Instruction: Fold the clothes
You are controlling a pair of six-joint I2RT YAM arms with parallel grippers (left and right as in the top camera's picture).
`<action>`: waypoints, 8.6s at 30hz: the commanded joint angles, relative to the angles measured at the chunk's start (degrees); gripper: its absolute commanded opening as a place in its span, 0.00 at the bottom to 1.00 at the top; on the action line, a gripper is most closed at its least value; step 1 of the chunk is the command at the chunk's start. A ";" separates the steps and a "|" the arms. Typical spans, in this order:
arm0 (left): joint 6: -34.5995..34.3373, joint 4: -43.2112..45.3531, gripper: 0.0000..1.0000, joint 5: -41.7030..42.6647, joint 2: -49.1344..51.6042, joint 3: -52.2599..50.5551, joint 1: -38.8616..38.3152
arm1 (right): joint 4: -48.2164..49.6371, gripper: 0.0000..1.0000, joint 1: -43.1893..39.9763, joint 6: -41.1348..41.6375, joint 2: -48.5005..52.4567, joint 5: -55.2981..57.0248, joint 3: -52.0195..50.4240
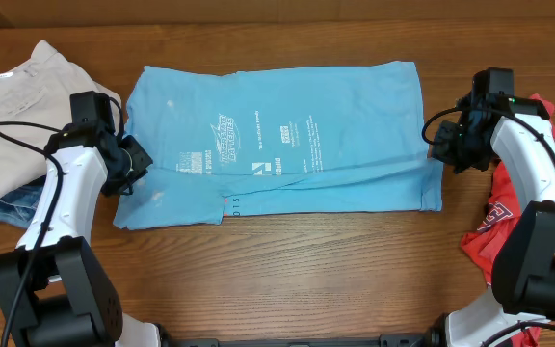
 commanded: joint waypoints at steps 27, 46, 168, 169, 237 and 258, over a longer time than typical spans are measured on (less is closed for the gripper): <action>8.31 10.19 0.32 -1.40 1.40 -10.05 0.26 | -0.72 0.04 -0.11 -0.22 0.04 0.48 -0.04; 8.81 6.97 0.04 2.78 0.31 3.96 0.37 | -0.72 0.04 -0.11 -0.22 0.04 0.72 -0.04; 3.80 4.68 0.04 -15.80 0.46 -13.33 1.05 | 8.11 0.04 -0.07 3.19 0.15 -1.62 -20.50; 3.80 4.68 0.04 -17.86 0.46 -13.00 1.07 | 8.11 0.04 -0.07 3.19 0.15 -1.62 -20.50; -8.63 -12.81 0.10 -27.89 -10.88 -11.74 3.02 | -7.39 0.13 -0.07 15.10 -9.07 5.84 -20.33; 21.94 -8.83 0.63 6.29 -13.46 15.23 2.23 | -8.39 0.64 -0.07 1.60 -19.04 -2.84 3.32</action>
